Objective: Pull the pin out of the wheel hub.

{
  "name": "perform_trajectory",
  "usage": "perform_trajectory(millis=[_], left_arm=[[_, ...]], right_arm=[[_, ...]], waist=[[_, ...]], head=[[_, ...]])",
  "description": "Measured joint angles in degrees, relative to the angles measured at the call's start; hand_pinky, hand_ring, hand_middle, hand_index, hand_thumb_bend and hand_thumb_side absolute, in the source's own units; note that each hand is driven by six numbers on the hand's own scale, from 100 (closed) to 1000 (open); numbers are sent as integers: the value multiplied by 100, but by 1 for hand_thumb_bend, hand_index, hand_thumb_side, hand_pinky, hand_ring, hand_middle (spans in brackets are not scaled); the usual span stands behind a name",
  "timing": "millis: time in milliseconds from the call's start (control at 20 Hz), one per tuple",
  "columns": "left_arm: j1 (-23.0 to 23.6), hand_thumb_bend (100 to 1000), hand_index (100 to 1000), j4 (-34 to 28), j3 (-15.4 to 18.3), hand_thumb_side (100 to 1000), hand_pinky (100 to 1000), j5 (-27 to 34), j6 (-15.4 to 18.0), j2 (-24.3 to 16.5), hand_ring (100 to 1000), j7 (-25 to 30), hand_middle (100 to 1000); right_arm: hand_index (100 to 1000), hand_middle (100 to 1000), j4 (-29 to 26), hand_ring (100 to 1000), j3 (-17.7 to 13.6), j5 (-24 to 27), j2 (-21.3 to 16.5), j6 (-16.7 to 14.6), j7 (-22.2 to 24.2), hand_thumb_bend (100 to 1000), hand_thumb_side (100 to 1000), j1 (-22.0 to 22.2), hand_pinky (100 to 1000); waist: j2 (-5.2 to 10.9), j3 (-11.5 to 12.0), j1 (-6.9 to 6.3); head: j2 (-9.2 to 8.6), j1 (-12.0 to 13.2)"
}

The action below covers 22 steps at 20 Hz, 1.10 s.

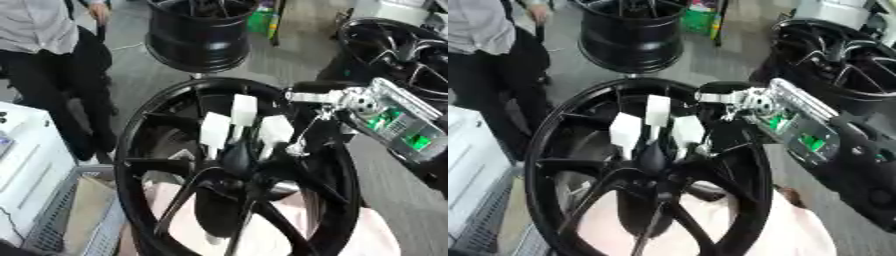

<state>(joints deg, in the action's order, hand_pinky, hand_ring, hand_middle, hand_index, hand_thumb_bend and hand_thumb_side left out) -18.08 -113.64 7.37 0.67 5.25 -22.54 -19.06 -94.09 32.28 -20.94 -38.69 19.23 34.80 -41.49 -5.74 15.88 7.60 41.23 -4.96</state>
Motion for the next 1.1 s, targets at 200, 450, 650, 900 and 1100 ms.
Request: perform_trajectory(millis=[200, 450, 650, 900, 1100], left_arm=[[20, 188, 839, 0, 25, 617, 805, 0, -15, 22, 887, -15, 625], [36, 188, 839, 0, 27, 619, 805, 2, -33, 44, 887, -33, 626], [36, 189, 839, 0, 31, 615, 806, 2, -41, 45, 886, -48, 626], [37, 191, 840, 0, 65, 615, 806, 2, -36, 45, 886, -76, 627], [40, 197, 840, 0, 66, 611, 807, 2, -56, 45, 886, -91, 627]], right_arm=[[468, 379, -5, 623, -19, 208, 17, 249, -347, 100, 100, 1, 743], [351, 263, -39, 532, -46, 602, 29, 575, -927, 100, 100, -26, 701], [301, 219, -103, 495, -111, 899, 18, 673, -1277, 121, 100, -206, 683], [281, 202, -149, 482, -120, 1068, -141, 684, -1469, 140, 100, -324, 674], [281, 200, -153, 482, -191, 1301, -421, 731, -1678, 128, 100, -418, 674]], waist=[[-1, 1, 0], [-1, 1, 0], [11, 1, 0], [61, -19, 0], [103, -72, -1]], head=[[-1, 0], [-4, 0], [-6, 0], [-10, 0], [-63, 2]])
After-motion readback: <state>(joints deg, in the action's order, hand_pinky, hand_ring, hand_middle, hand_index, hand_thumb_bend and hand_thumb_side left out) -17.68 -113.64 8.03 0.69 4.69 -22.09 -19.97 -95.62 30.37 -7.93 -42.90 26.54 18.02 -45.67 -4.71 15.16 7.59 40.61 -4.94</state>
